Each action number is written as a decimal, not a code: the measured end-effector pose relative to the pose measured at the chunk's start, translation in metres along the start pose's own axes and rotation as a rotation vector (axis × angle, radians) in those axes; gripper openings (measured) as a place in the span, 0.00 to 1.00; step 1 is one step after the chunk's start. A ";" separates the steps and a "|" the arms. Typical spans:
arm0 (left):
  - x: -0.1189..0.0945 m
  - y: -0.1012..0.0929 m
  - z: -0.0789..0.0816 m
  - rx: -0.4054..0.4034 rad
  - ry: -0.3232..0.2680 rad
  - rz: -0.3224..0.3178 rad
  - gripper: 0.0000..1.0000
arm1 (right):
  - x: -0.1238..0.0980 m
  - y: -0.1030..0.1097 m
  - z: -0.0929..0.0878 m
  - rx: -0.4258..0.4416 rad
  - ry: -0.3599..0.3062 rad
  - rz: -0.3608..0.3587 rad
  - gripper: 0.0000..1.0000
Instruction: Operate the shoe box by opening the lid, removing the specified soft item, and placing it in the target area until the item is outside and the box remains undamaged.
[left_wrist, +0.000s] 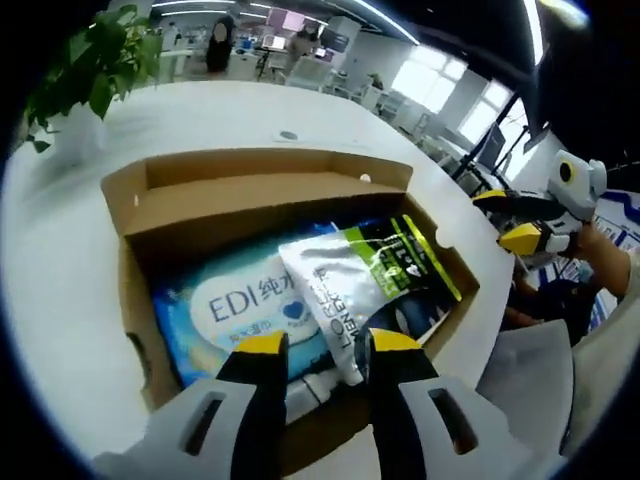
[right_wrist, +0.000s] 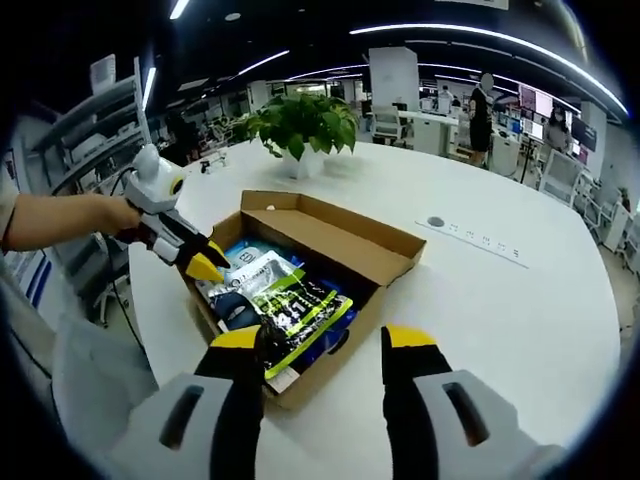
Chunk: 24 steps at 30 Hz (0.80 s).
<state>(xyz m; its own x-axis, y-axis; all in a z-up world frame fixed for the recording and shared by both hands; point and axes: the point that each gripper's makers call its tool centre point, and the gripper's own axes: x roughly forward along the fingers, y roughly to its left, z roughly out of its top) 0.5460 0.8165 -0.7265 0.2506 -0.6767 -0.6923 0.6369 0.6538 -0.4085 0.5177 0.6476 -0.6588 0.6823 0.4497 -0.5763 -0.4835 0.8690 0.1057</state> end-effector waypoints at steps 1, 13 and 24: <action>0.001 -0.001 -0.001 -0.001 0.007 -0.007 0.29 | 0.000 0.000 0.000 0.000 0.000 0.000 0.44; 0.014 -0.014 -0.009 -0.097 0.055 -0.098 0.26 | -0.002 0.007 -0.006 0.006 -0.003 0.010 0.45; 0.014 -0.014 -0.007 -0.230 0.024 -0.151 0.07 | 0.002 0.015 -0.009 0.023 -0.011 0.040 0.44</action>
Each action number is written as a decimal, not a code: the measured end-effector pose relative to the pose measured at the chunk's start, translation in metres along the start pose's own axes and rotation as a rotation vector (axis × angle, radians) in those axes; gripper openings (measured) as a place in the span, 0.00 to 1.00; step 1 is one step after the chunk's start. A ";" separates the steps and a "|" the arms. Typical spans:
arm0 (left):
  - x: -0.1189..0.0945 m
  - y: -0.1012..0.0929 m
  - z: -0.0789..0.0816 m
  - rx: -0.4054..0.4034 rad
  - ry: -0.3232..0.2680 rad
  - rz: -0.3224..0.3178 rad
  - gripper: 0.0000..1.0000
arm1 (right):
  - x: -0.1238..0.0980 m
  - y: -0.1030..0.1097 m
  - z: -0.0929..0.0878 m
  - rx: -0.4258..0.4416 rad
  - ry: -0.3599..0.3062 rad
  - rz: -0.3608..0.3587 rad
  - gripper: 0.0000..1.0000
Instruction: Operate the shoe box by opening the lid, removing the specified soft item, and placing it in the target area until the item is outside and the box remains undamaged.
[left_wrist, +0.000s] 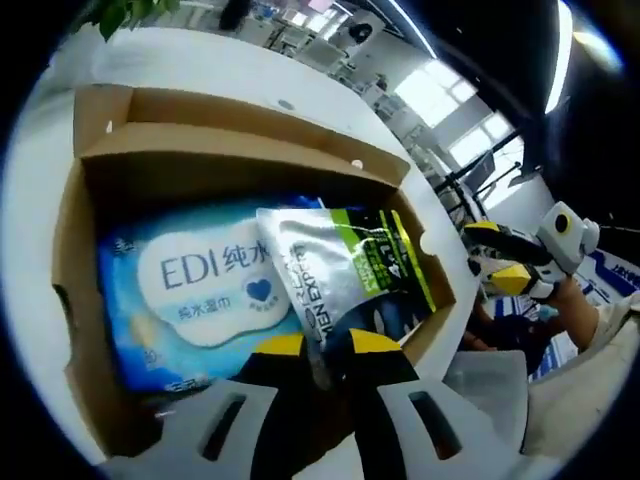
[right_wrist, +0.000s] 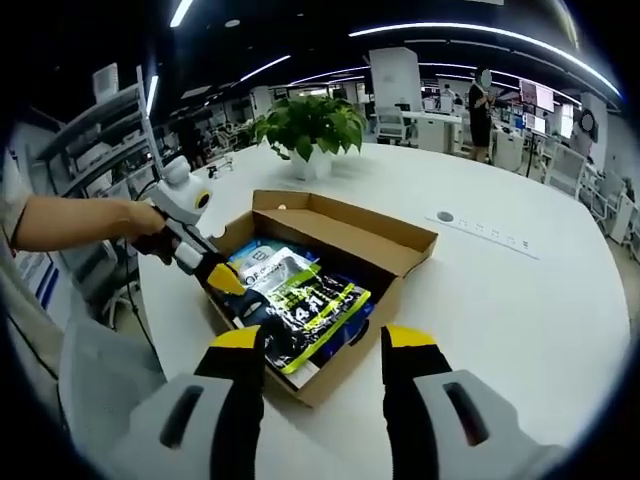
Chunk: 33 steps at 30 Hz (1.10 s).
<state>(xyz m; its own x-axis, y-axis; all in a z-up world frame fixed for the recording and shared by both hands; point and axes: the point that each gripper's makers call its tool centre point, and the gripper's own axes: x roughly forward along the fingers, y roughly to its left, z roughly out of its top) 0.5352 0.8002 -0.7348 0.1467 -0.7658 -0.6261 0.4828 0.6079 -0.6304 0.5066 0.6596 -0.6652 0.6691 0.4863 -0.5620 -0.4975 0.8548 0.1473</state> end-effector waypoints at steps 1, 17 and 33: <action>-0.001 0.000 0.001 -0.004 -0.002 0.000 0.04 | 0.001 0.000 -0.001 -0.002 0.003 0.000 0.44; -0.014 0.012 0.009 -0.029 -0.066 0.047 0.00 | 0.021 0.014 -0.007 0.022 0.045 0.041 0.41; -0.025 0.028 0.008 0.045 -0.054 0.148 0.00 | 0.058 0.030 -0.010 0.042 0.091 0.106 0.33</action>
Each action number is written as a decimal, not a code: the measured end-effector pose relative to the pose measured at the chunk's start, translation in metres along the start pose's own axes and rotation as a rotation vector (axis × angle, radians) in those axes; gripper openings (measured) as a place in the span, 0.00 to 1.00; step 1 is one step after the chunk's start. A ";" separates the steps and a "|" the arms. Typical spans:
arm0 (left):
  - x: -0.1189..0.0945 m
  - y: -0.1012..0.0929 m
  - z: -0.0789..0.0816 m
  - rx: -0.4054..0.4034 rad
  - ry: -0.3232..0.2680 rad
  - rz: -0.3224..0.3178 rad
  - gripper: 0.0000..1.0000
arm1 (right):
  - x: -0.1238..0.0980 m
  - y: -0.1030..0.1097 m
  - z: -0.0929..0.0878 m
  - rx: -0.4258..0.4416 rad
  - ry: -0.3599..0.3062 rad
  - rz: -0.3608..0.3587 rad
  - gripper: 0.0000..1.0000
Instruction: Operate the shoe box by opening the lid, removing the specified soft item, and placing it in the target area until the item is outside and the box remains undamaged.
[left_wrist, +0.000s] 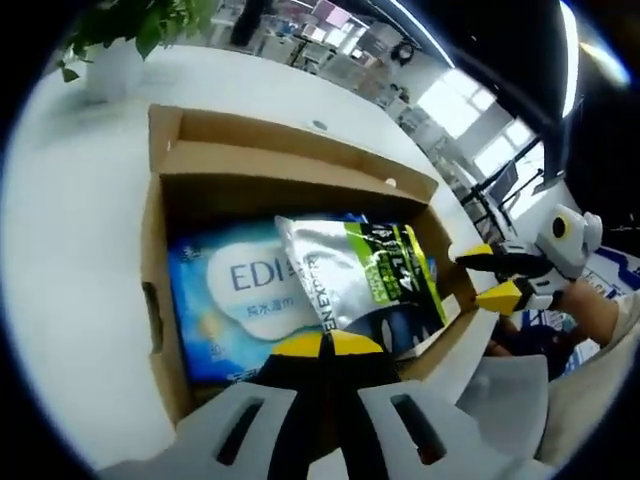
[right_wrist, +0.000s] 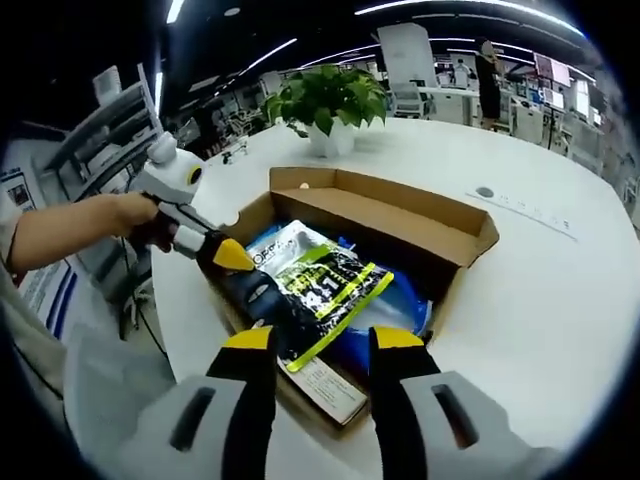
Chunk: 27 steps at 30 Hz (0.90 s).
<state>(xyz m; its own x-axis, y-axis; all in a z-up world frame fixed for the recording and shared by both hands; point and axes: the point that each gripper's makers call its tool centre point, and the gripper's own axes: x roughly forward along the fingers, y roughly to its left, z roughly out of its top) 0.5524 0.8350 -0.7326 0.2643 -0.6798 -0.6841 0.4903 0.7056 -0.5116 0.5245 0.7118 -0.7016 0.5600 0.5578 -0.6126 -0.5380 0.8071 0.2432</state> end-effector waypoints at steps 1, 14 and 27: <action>0.000 0.001 0.000 0.005 0.002 0.003 0.00 | 0.002 0.001 0.000 0.001 0.003 0.003 0.33; -0.001 0.010 -0.002 0.046 0.021 0.032 0.00 | 0.028 -0.005 -0.002 0.018 0.033 0.004 0.33; 0.001 0.012 -0.003 0.059 0.028 0.022 0.00 | 0.048 -0.021 0.004 0.016 0.036 -0.026 0.29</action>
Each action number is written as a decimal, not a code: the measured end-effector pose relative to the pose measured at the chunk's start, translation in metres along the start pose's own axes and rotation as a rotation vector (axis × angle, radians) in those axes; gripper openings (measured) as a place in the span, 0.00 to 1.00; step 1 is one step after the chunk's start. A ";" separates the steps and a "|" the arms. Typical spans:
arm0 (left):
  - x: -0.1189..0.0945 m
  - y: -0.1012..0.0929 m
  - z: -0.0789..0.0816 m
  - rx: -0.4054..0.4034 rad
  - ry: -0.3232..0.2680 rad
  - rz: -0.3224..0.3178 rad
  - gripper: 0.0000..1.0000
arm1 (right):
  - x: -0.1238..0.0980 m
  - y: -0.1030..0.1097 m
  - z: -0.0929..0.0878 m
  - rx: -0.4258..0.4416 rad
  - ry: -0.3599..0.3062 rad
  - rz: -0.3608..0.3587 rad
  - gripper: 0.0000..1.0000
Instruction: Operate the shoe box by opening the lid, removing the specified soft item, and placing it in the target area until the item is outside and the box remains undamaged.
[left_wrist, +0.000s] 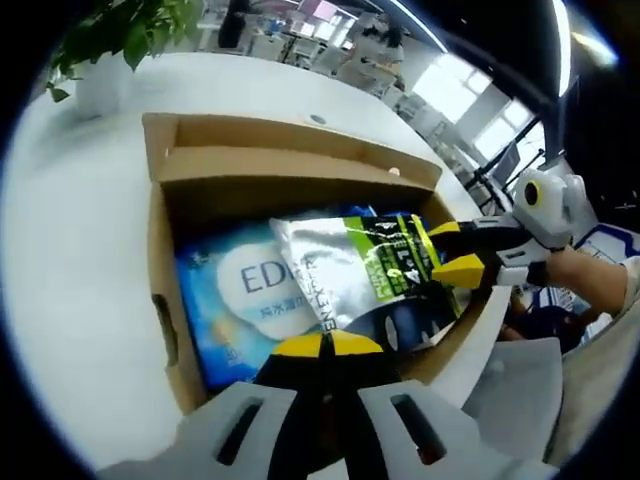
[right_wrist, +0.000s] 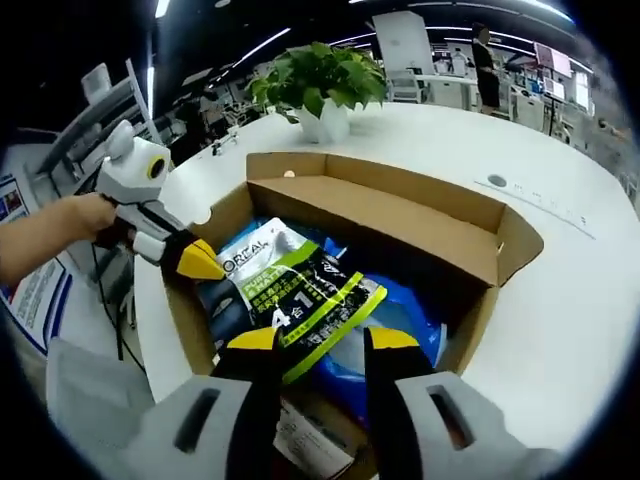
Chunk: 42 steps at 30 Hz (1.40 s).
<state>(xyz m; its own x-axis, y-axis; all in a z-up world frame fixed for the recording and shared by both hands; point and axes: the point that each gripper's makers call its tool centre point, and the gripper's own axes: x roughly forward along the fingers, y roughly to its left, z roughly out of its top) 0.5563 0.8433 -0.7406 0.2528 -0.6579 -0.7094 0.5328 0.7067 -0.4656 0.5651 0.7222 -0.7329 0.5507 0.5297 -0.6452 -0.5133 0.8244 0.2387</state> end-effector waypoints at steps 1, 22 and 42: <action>0.000 0.000 0.000 0.003 0.001 0.000 0.00 | 0.001 -0.001 0.000 0.002 0.004 0.001 0.28; -0.002 -0.003 0.005 0.016 -0.037 0.005 0.00 | 0.005 0.005 0.011 0.055 -0.018 -0.001 0.11; -0.009 -0.035 0.017 0.035 -0.081 -0.014 0.00 | -0.024 -0.009 0.029 0.082 -0.072 -0.065 0.00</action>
<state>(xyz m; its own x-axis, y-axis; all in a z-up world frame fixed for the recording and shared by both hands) 0.5492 0.8200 -0.7082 0.3090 -0.6877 -0.6570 0.5640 0.6887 -0.4557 0.5759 0.7080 -0.6984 0.6280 0.4854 -0.6082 -0.4212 0.8693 0.2589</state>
